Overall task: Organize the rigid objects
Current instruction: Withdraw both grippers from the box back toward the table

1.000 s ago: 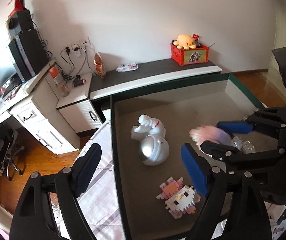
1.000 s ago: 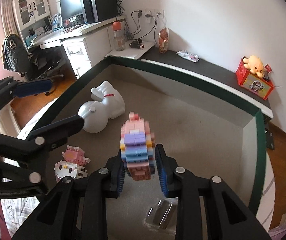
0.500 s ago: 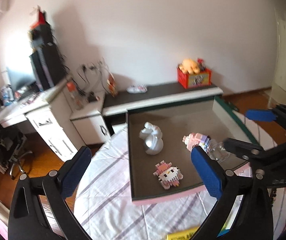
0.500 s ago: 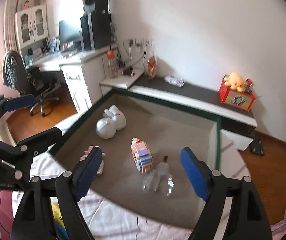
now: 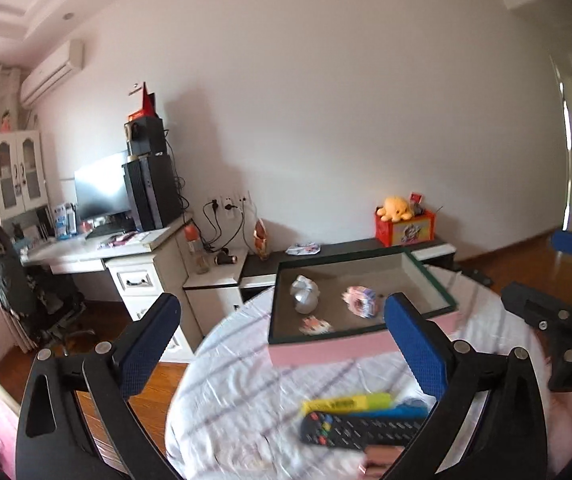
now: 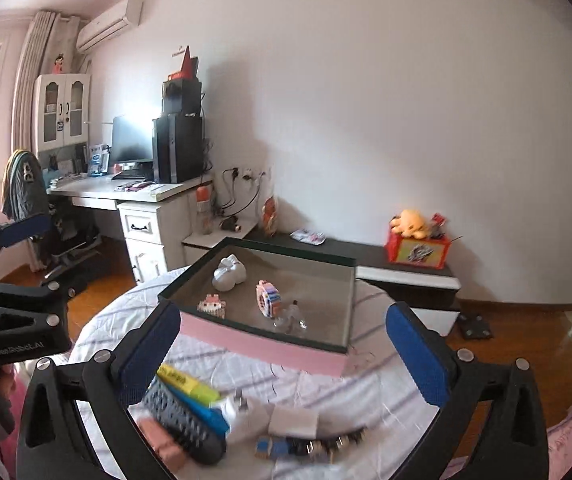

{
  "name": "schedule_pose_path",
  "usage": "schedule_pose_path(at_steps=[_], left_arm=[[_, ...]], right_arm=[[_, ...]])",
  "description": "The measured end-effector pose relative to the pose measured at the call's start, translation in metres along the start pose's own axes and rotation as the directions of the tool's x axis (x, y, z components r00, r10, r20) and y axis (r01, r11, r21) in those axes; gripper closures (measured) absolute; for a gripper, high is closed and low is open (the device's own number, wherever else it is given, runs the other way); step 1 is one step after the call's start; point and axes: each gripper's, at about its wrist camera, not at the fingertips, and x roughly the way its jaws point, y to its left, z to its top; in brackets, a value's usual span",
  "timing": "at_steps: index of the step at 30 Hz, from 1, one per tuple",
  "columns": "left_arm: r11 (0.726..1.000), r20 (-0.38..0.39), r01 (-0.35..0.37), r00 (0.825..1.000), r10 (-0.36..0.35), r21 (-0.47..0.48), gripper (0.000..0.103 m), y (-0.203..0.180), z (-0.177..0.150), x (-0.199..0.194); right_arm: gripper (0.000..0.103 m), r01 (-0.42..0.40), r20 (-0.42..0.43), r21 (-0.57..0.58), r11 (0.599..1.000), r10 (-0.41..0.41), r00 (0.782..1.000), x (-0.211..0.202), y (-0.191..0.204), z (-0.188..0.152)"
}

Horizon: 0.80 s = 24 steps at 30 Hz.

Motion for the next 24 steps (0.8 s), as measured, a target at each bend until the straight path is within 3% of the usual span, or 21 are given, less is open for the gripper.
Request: schedule_pose_path(at_steps=[4, 11, 15, 24], left_arm=[[0.998, -0.004, 0.030, 1.000, -0.030, -0.053, 0.000, 0.006, -0.011, -0.026], [0.998, 0.015, 0.028, 0.999, -0.028, -0.051, 0.000, 0.010, -0.022, -0.060], [0.999, 0.018, 0.010, 1.000, -0.009, -0.043, 0.000, 0.011, -0.023, -0.066], [0.999, 0.003, 0.043, 0.999, -0.043, -0.021, 0.000, -0.004, -0.026, -0.067]], right_arm=[[0.000, 0.032, 0.042, 0.006, 0.999, -0.032, 0.999, -0.035, 0.009, -0.017], [0.000, 0.018, 0.051, 0.006, 1.000, -0.018, 0.999, -0.068, 0.015, -0.031], [0.000, 0.020, 0.057, 0.009, 1.000, -0.021, 0.998, -0.077, 0.015, -0.034], [0.000, 0.038, 0.038, 0.029, 0.999, -0.039, 0.999, -0.080, 0.005, -0.044]])
